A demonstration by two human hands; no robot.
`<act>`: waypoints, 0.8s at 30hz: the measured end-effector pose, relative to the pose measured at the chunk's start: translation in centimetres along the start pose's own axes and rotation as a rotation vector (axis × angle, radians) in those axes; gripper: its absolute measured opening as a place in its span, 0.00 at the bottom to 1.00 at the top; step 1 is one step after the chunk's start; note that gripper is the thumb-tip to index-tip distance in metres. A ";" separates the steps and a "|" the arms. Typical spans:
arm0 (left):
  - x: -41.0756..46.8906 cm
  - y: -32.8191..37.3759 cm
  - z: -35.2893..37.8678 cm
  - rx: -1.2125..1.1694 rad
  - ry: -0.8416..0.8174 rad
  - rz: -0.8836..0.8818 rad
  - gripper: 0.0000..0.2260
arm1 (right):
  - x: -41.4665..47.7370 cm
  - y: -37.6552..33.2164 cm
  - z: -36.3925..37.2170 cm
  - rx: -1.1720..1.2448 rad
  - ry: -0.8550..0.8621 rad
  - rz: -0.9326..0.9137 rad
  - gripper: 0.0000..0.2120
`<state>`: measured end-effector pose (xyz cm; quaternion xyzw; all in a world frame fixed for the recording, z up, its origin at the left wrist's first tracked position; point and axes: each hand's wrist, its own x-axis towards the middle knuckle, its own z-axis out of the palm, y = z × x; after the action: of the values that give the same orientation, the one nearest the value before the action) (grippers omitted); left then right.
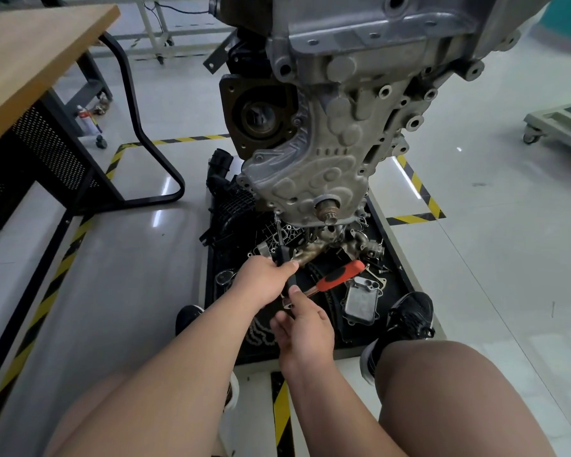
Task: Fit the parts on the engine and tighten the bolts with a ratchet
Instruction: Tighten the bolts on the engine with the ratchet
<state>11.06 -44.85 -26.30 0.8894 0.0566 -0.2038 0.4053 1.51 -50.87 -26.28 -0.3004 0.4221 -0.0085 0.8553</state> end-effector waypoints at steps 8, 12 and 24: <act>-0.1 0.0 -0.3 0.006 0.006 -0.029 0.22 | 0.4 0.1 0.0 -0.003 0.026 0.050 0.13; -0.2 0.0 -0.4 -0.004 0.004 -0.033 0.23 | 0.6 0.2 -0.1 0.019 0.042 0.070 0.14; -0.4 0.1 -0.5 -0.017 -0.004 -0.029 0.22 | 0.5 -0.4 0.0 0.055 0.012 0.131 0.12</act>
<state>10.92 -44.52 -25.76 0.8847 0.0704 -0.2108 0.4098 1.94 -51.39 -26.43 -0.2483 0.4457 0.0337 0.8594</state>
